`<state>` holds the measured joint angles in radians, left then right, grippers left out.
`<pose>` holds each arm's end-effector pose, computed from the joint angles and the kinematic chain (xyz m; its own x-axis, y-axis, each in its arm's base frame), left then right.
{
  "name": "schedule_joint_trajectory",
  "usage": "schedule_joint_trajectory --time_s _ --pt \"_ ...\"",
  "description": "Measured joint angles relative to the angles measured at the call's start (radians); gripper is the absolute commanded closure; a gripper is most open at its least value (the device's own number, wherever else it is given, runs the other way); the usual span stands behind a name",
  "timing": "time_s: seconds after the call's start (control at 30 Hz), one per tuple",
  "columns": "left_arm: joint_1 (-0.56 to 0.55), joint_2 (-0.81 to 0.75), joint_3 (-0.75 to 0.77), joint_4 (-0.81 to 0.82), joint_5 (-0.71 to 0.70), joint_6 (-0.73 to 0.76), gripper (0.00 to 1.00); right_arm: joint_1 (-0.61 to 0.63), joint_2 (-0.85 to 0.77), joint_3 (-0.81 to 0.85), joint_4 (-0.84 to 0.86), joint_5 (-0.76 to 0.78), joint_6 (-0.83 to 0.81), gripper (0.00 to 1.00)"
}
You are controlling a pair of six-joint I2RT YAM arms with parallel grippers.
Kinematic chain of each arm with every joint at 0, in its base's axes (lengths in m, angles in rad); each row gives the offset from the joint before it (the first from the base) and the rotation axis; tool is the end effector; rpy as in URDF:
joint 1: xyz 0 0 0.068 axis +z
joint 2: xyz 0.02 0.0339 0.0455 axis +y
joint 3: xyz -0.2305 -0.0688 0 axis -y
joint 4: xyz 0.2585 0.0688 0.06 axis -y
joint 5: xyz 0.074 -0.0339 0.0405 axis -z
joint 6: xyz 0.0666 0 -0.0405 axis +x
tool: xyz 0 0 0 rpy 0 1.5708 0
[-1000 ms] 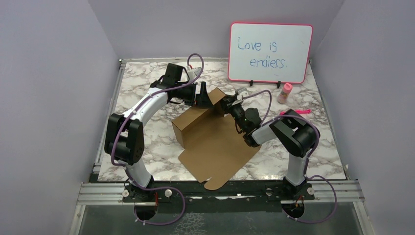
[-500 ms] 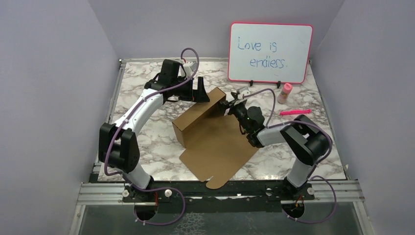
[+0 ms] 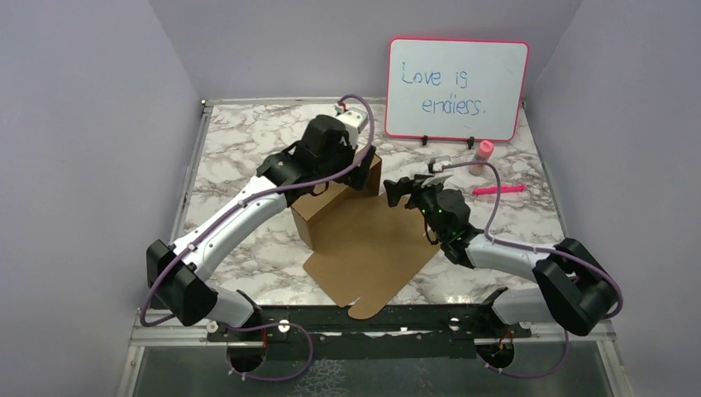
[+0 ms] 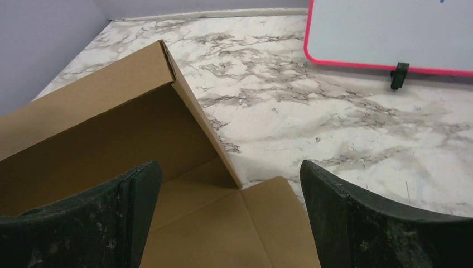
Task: Fold the paper box
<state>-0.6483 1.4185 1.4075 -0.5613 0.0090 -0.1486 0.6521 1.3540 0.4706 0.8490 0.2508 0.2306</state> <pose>0.2885 -0.2193 0.3223 -0.5172 0.2061 -0.8307 0.5392 0.8322 -0.1293 0.2638 0.1806 0.1721 -0.1159 0.1901 -0.9749 -0.3741 0.9009 0.2201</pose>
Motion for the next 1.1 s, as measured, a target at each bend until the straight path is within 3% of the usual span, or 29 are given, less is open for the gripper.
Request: schedule_joint_trajectory --time_s 0.4,0.53,0.7,0.9,1.1 --pt "-0.379 0.071 -0.010 -0.055 -0.690 0.077 0.07 0.000 -0.212 -0.179 -0.057 0.166 0.096 0.00" --pt "-0.451 0.205 -0.009 -0.071 -0.879 0.091 0.15 0.000 -0.260 -0.195 -0.053 0.213 0.108 0.00" --pt "-0.460 0.350 -0.006 -0.107 -1.052 0.099 0.27 0.000 -0.281 -0.217 -0.050 0.243 0.114 0.00" --pt "-0.458 0.415 0.038 -0.126 -1.207 0.124 0.46 0.000 -0.281 -0.217 -0.050 0.246 0.117 0.00" --pt "-0.444 0.455 0.057 -0.126 -1.284 0.137 0.79 0.000 -0.281 -0.217 -0.045 0.245 0.117 0.00"
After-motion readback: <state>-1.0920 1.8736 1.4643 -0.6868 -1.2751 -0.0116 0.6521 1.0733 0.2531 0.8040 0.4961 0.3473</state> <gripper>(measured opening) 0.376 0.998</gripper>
